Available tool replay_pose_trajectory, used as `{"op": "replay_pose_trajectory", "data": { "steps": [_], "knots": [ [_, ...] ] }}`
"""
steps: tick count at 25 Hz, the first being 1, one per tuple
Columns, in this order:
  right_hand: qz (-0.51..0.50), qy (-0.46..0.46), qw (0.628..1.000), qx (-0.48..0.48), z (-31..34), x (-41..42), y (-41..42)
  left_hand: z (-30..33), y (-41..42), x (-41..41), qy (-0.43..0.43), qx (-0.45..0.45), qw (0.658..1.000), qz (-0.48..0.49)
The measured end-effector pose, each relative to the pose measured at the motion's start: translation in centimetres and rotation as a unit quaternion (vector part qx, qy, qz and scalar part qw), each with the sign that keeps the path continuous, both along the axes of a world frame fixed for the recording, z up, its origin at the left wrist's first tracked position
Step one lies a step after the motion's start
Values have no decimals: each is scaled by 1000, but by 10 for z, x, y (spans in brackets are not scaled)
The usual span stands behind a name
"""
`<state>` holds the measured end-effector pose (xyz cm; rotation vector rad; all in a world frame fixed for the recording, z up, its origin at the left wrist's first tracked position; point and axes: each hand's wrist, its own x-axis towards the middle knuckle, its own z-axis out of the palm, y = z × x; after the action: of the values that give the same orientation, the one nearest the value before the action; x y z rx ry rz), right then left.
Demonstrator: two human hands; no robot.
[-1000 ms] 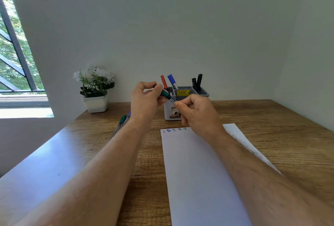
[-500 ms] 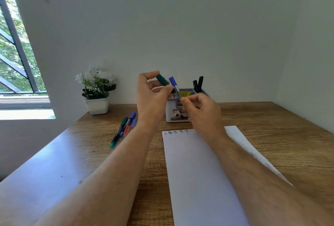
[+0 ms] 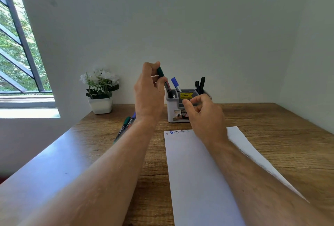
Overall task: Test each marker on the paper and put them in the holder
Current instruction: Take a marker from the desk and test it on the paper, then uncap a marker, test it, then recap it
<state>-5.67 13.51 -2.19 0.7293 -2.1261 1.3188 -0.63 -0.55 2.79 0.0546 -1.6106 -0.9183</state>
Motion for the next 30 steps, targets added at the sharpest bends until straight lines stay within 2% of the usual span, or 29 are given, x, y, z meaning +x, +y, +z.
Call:
{"op": "replay_pose_trajectory", "data": {
  "steps": [4,8,11,15,17,20,22,24,30],
  "knots": [
    [-9,-6,1000,17,0,-2,-1,5,-5,-15,-113,-30,992,40],
    [-10,-6,1000,23,-1,-1,-3,12,-8,-29,-240,-37,967,73],
    [-10,-6,1000,24,-2,-2,-3,14,-6,-33,-274,-13,958,82],
    [-5,-9,999,38,-1,-4,-3,18,-12,-21,-297,-17,943,147],
    [-4,-6,999,46,-1,-4,-4,23,-19,-11,-362,-33,910,201],
    [-4,1,999,53,-1,-4,-3,22,-31,10,-485,-92,816,302],
    [-1,3,999,54,0,-3,-2,12,-34,22,-541,-115,769,322],
    [-1,3,999,52,1,-2,-2,1,-34,29,-574,-114,752,304],
    [0,-1,999,37,2,-2,0,-8,-19,31,-603,-126,736,281]
  ]
}}
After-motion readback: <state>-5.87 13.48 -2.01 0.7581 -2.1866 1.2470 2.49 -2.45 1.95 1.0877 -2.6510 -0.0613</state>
